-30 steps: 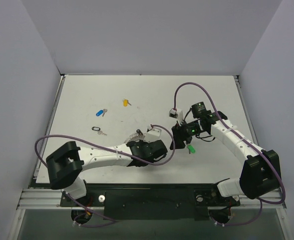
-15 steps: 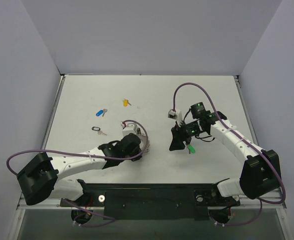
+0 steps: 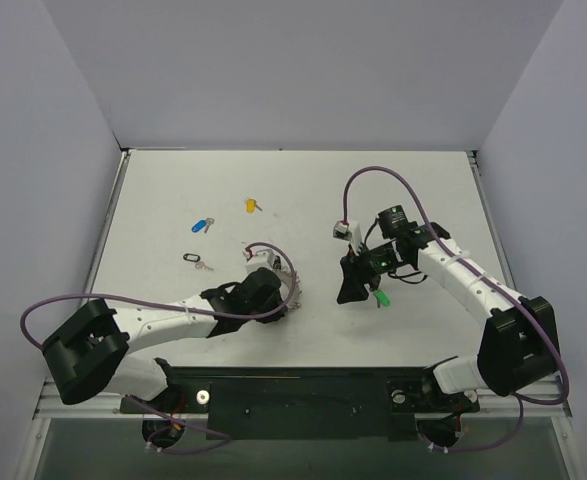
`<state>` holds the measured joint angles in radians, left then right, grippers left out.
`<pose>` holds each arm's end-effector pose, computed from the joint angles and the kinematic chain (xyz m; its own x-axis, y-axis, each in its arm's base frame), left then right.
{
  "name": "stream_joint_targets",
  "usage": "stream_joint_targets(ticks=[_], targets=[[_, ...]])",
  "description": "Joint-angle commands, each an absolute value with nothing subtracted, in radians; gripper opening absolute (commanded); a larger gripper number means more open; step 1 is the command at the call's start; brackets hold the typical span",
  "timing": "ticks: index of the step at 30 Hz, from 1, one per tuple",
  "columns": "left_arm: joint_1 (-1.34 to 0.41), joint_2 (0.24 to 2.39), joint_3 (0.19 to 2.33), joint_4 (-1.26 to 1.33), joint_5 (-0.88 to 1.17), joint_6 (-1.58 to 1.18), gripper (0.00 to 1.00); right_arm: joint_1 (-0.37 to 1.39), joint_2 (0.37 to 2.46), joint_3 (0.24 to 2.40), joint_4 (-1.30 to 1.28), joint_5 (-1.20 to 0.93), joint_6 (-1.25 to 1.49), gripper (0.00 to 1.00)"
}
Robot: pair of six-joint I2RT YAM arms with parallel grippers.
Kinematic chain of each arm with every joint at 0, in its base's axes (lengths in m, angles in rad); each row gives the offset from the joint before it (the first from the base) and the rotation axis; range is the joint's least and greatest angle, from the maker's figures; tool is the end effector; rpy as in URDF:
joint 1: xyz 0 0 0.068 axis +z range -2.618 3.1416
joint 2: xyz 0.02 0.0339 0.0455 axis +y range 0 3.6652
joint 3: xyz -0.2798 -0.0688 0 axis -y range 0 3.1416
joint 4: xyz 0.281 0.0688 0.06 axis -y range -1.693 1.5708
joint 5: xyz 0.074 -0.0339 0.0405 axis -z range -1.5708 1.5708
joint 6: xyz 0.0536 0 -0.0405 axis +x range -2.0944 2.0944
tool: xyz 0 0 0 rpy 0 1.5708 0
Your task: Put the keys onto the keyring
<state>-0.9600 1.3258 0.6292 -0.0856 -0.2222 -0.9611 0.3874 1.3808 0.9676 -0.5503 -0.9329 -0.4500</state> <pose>0.1793 -0.2355 0.1617 -0.8131 -0.2330 -0.5335 0.0748 0.8670 -0.4926 0.2699 0.1566 0.2434 -0.4022 -0.4439 -0.8008 -0.9155 0.2056 0.3458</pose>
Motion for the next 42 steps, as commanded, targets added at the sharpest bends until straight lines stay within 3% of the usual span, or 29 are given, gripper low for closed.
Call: stream_joint_targets(ticks=[1,3,12,21,31,35,42], targets=[[-0.963,1.390,0.667,-0.121,-0.204,-0.930,0.00,0.394,1.390,0.966,-0.577,-0.968,-0.472,0.48],[-0.971,1.397,0.672,-0.150,-0.215,-0.919,0.00,0.396,1.390,0.966,-0.577,-0.966,-0.472,0.48],[-1.017,1.258,0.687,-0.215,-0.307,-0.853,0.23,0.425,1.413,0.962,-0.575,-0.940,-0.491,0.47],[-0.999,0.892,0.480,-0.135,-0.422,-0.842,0.64,0.578,1.494,1.022,-0.548,-0.822,-0.428,0.47],[-0.974,0.459,0.259,-0.146,-0.451,-0.931,0.68,0.690,1.652,1.000,-0.065,-0.623,0.213,0.48],[-0.973,0.365,0.219,-0.169,-0.460,-0.937,0.69,0.696,1.726,0.997,0.036,-0.620,0.310,0.47],[-0.973,0.383,0.225,-0.195,-0.462,-0.917,0.69,0.701,1.786,0.968,0.095,-0.653,0.354,0.42]])
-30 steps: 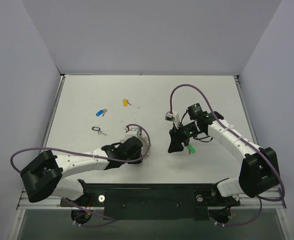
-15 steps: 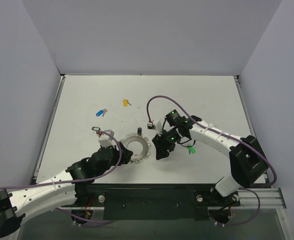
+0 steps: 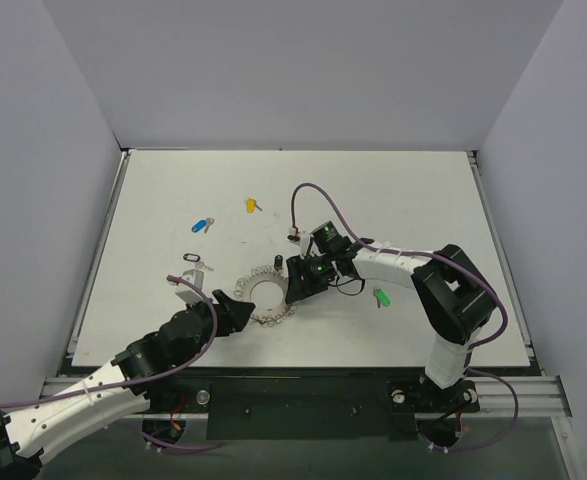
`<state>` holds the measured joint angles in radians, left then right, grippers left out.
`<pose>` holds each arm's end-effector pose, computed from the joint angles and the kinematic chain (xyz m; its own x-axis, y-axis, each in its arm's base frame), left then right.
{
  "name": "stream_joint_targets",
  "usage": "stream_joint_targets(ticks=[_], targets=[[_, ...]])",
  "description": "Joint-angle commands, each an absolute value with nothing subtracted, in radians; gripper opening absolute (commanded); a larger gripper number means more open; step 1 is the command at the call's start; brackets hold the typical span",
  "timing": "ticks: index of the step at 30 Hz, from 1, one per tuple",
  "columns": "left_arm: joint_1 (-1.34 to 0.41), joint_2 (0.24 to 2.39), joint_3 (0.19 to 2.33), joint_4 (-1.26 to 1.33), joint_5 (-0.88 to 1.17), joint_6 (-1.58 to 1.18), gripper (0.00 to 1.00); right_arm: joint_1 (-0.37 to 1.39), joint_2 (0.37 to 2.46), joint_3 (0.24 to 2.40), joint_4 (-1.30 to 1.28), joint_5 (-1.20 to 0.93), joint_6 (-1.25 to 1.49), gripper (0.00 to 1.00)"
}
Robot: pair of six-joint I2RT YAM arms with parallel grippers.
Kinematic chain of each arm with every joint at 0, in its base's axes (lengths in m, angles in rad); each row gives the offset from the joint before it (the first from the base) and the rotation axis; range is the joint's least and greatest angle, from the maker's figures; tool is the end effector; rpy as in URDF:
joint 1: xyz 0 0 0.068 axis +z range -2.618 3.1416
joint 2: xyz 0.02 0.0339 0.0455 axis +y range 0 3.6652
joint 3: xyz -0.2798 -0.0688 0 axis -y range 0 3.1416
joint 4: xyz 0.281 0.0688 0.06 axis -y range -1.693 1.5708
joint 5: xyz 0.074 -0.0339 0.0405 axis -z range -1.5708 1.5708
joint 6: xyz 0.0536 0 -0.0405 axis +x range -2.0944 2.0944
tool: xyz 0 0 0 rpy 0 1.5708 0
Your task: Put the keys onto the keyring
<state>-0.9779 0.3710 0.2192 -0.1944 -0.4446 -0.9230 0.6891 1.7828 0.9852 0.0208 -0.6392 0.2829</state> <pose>0.1092 -0.1208 0.1902 -0.5312 -0.5000 -0.6840 0.1642 0.7313 -0.6620 0.2896 0.2800 0.1458 -0.7536 -0.3306 -0.5681 -0.6543 0.4595 0.6006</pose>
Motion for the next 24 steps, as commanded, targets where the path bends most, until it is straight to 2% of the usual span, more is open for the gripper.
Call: stream_joint_targets(ticks=[1,16,24], targets=[[-0.973,0.394,0.227,-0.192,-0.462,-0.914,0.69,0.703,1.783,0.966,0.094,-0.652,0.351,0.42],[-0.971,0.439,0.218,-0.137,-0.433,-0.917,0.69,0.701,1.749,0.908,0.078,-0.587,0.337,0.44],[-0.973,0.456,0.221,-0.133,-0.420,-0.925,0.69,0.695,1.779,0.908,0.115,-0.629,0.388,0.40]])
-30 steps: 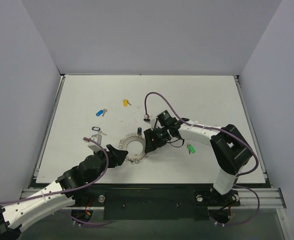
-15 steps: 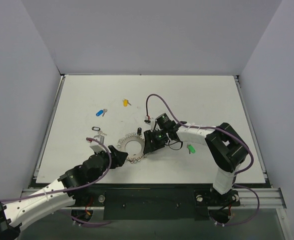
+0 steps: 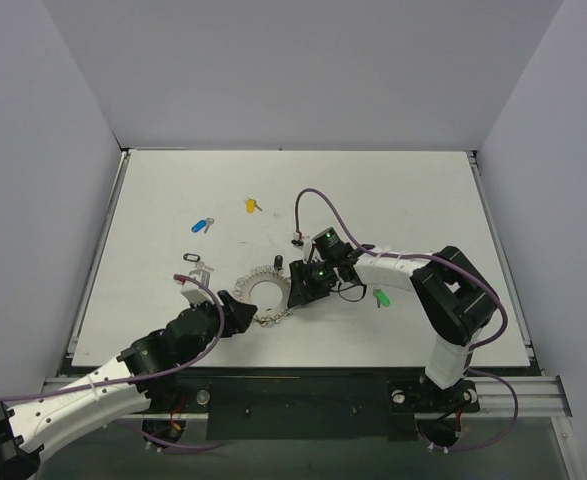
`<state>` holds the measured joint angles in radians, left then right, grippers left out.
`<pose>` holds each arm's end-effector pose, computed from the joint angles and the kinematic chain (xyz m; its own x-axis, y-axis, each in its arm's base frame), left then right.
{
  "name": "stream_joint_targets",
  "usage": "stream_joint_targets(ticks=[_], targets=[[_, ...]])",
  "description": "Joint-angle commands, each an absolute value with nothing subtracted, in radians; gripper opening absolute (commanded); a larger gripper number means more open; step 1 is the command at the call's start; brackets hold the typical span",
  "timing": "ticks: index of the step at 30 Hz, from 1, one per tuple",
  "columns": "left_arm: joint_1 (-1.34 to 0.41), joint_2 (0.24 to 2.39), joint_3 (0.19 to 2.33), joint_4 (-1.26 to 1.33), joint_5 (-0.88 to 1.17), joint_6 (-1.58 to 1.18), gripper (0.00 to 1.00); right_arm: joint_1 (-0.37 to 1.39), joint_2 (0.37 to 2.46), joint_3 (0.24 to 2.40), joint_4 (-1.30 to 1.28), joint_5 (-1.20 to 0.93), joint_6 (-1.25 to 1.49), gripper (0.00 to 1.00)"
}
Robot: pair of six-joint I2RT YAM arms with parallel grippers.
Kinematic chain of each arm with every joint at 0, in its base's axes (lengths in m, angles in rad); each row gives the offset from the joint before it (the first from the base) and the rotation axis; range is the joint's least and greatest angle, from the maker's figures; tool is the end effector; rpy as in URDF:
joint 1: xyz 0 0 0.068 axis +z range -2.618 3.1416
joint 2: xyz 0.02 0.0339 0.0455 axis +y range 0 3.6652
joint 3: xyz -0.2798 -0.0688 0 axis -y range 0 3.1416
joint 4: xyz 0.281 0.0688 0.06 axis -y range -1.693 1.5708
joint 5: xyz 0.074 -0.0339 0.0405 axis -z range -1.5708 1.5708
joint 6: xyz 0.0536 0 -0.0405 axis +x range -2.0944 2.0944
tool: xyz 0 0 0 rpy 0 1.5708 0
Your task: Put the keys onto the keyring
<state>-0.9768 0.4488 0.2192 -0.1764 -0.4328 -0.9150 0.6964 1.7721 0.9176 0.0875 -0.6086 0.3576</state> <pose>0.1126 -0.1265 0.1809 -0.5601 -0.4562 -0.6915 0.1521 0.7639 -0.6271 0.2800 0.2741 0.1332 -0.7935 -0.2891 -0.5356 -0.6025 0.4981 0.6237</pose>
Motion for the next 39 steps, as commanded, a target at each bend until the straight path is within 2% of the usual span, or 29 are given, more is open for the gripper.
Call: stream_joint_targets(ticks=[1,23,39], targets=[[-0.973,0.456,0.221,-0.132,-0.422,-0.925,0.69,0.696,1.779,0.904,0.121,-0.637,0.393,0.40],[-0.973,0.468,0.224,-0.118,-0.411,-0.928,0.68,0.695,1.815,0.917,0.109,-0.687,0.370,0.26],[-0.973,0.483,0.235,-0.104,-0.399,-0.914,0.68,0.660,1.776,0.911,0.126,-0.732,0.353,0.00]])
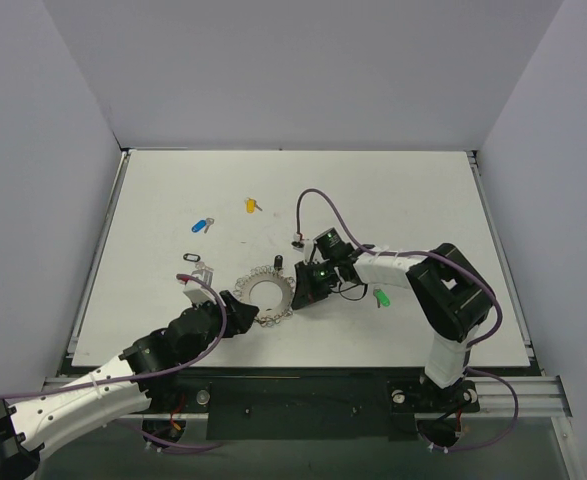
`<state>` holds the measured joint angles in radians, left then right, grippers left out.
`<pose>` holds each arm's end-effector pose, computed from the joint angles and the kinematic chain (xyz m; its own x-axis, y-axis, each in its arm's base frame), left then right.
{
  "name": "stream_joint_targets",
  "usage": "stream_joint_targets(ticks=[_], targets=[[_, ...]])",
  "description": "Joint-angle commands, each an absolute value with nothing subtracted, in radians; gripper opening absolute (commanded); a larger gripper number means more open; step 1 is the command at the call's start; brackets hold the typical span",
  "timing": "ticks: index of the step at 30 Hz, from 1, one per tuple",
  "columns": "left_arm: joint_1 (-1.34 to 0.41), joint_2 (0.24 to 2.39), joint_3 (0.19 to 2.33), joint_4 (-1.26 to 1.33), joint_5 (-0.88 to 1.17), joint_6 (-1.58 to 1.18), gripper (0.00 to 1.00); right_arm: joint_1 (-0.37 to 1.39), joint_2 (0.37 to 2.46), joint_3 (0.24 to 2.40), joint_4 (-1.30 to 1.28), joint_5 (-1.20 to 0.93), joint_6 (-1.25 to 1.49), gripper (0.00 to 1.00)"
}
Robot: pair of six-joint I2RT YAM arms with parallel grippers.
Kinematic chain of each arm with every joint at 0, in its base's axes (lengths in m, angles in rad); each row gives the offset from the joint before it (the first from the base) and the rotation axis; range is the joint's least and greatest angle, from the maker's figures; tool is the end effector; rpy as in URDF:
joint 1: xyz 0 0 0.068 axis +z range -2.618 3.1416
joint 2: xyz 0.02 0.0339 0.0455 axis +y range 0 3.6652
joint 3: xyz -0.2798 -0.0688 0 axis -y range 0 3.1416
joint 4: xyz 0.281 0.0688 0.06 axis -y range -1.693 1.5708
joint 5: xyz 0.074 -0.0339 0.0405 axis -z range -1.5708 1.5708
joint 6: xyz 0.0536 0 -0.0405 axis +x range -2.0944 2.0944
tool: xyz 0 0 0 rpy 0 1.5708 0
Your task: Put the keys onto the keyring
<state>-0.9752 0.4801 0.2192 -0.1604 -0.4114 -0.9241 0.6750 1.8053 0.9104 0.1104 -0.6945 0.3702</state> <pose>0.1138 -0.1297 0.1779 -0.5804 -0.4475 -0.6804 0.1507 0.7620 -0.6298 0.2824 0.2700 0.1226 -0.8158 -0.2969 -0.4962 -0.5777 0.4551 0.6776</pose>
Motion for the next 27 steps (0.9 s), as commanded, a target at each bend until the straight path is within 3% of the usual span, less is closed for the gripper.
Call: stream_joint_targets(ticks=[1,9,18,27], targets=[[-0.973,0.482,0.238,-0.101,-0.399,-0.911,0.68,0.655,1.769,0.914,0.109,-0.730,0.333,0.00],[-0.973,0.498,0.248,0.024,-0.339,-0.786,0.67,0.640,1.678,0.983,-0.110,-0.721,0.126,0.00],[-0.971,0.555,0.270,0.208,-0.186,-0.499,0.65,0.617,1.669,1.285,-0.700,-0.713,-0.522,0.00],[-0.973,0.624,0.273,0.432,-0.008,-0.227,0.60,0.641,1.585,1.411,-0.930,-0.684,-0.952,0.00]])
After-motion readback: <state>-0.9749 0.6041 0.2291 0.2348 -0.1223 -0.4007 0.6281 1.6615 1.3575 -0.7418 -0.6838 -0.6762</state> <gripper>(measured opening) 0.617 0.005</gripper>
